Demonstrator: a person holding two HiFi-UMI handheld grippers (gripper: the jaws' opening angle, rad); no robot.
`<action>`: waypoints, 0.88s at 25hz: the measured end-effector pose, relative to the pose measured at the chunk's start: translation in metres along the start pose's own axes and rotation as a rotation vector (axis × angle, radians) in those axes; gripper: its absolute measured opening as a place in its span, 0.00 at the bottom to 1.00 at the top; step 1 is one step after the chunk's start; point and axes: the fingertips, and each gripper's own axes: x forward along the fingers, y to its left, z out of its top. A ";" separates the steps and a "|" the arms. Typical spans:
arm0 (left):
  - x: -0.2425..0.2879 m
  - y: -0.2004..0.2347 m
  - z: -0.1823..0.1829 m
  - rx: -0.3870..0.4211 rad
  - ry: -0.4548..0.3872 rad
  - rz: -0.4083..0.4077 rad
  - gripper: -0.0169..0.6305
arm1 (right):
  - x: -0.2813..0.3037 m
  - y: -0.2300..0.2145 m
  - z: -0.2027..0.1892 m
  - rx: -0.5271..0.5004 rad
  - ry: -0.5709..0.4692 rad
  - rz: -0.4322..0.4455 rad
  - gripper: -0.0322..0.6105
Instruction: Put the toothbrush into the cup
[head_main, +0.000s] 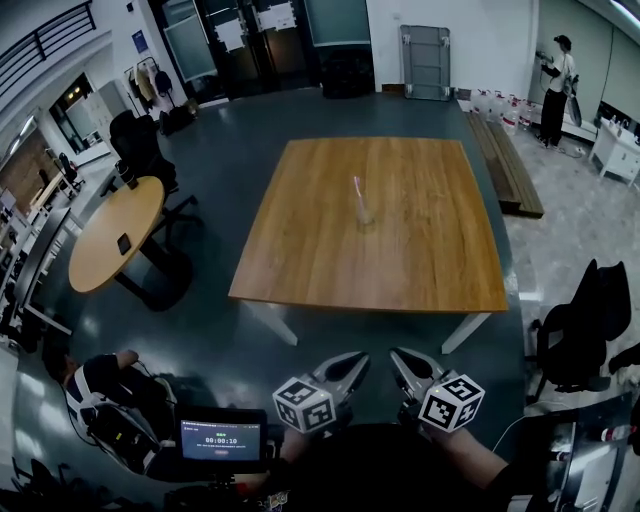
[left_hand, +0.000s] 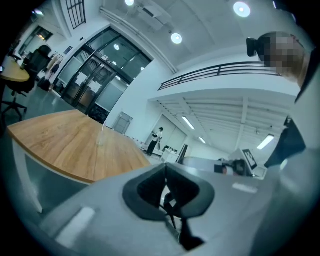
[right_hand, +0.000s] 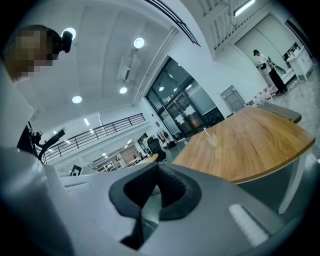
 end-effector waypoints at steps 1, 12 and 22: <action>-0.002 0.002 -0.001 -0.002 0.004 -0.004 0.03 | 0.002 0.001 -0.002 0.003 0.000 -0.006 0.06; -0.021 0.016 -0.003 -0.023 0.023 -0.039 0.03 | 0.012 0.012 -0.019 0.016 -0.005 -0.061 0.06; -0.023 0.015 0.001 -0.013 0.018 -0.056 0.03 | 0.013 0.016 -0.016 0.000 -0.016 -0.070 0.06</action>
